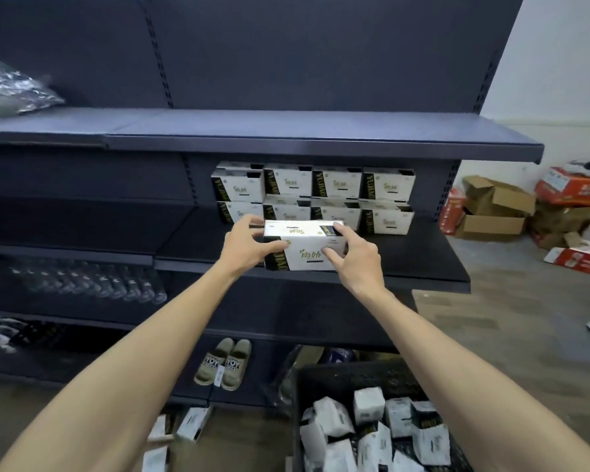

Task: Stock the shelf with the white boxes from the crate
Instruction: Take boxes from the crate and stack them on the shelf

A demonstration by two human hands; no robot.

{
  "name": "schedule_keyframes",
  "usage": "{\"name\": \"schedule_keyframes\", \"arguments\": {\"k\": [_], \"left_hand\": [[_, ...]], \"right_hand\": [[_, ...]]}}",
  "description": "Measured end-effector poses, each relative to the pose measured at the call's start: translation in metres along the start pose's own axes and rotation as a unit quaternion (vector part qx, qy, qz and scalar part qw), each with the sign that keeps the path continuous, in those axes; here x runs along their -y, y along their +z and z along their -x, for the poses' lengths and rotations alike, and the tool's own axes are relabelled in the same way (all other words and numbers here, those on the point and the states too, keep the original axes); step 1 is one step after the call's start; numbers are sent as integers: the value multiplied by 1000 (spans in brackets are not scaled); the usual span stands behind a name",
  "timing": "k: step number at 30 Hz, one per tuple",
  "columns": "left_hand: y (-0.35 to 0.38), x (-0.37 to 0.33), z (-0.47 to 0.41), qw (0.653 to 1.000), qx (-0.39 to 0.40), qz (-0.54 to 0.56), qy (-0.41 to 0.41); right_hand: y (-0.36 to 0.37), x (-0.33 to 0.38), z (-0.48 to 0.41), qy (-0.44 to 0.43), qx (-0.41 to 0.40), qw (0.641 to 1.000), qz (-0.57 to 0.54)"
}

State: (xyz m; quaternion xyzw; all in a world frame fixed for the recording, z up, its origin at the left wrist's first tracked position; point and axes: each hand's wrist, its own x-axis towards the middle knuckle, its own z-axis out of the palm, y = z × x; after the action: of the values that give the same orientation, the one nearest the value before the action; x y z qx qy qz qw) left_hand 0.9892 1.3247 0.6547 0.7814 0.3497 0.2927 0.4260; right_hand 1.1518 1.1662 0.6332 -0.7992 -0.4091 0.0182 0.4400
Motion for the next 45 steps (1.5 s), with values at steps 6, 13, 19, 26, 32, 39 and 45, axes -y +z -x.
{"name": "schedule_keyframes", "arguments": {"k": [6, 13, 19, 26, 32, 39, 45], "left_hand": [[-77, 42, -15, 999, -30, -20, 30], [-104, 60, -30, 998, 23, 2, 66], [-86, 58, -69, 993, 40, -51, 94], [-53, 66, -136, 990, -16, -77, 115], [-19, 69, -217, 985, 17, -100, 137], [6, 84, -273, 964, -14, -181, 194], [26, 93, -295, 953, -57, -241, 175]], "right_hand": [[78, 64, -6, -3, -1, 999, 48], [101, 86, -23, -5, -19, 994, 111], [103, 80, -50, 20, -34, 993, 113], [110, 54, -116, 31, -18, 994, 105], [121, 19, -189, 38, -5, 990, 139], [138, -7, -243, 11, -23, 993, 119], [156, -23, -264, 24, -32, 992, 122]]}}
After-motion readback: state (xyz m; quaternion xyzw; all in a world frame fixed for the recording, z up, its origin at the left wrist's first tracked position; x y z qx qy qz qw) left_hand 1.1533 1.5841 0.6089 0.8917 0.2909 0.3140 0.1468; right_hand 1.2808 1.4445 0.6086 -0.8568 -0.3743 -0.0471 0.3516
